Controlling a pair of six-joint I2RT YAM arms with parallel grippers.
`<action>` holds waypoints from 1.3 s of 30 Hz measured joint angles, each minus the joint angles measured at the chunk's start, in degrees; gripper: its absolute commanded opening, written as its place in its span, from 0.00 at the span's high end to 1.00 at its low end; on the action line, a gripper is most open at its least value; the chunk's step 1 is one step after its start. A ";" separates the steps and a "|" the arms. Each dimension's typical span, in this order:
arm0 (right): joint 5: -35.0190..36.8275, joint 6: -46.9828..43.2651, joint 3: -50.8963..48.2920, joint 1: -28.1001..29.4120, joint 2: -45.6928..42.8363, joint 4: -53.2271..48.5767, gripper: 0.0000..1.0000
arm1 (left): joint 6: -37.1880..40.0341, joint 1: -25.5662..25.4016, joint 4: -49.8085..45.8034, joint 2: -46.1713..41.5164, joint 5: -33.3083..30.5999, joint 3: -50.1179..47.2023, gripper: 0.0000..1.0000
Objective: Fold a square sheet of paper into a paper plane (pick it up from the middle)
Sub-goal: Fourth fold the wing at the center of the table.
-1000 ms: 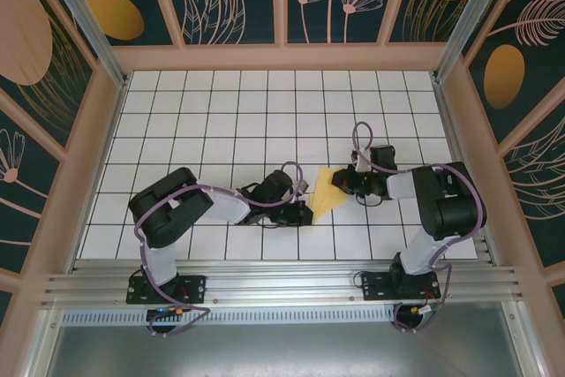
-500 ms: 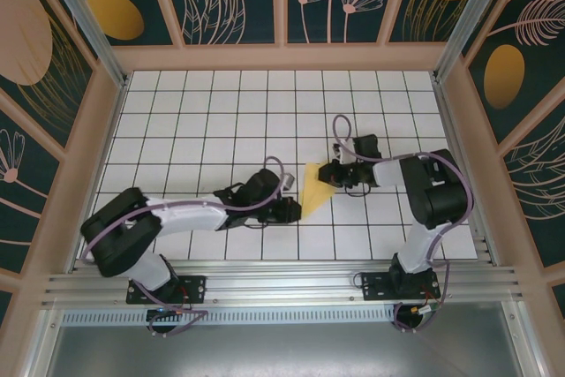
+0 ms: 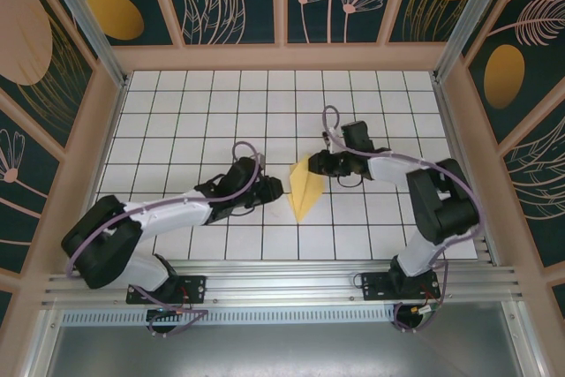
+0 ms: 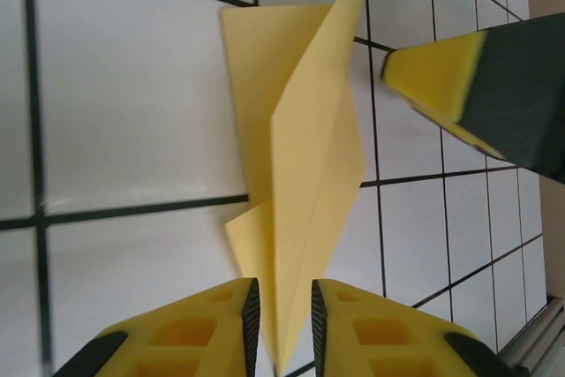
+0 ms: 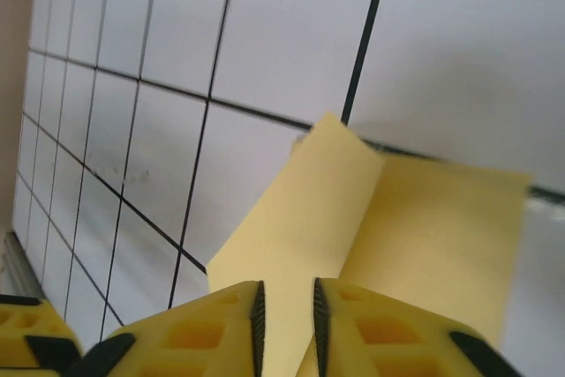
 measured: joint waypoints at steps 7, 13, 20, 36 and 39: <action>4.33 6.99 -10.49 -3.58 -9.84 1.01 0.61 | 3.34 0.00 -1.18 10.99 1.62 11.50 0.83; 4.09 11.26 -14.51 -3.52 -9.79 2.34 0.57 | 5.75 0.00 -2.89 15.76 2.12 14.32 0.87; 2.14 13.70 -14.91 -3.41 -7.04 5.95 0.57 | 7.43 0.00 -5.18 20.31 3.15 16.39 0.90; 0.74 15.23 -14.80 -3.08 -3.93 7.50 0.60 | 8.35 0.00 -6.12 22.75 3.17 17.38 0.90; 0.55 15.50 -14.80 -2.93 -3.72 8.09 0.60 | 8.50 0.00 -6.10 23.04 3.17 17.38 0.90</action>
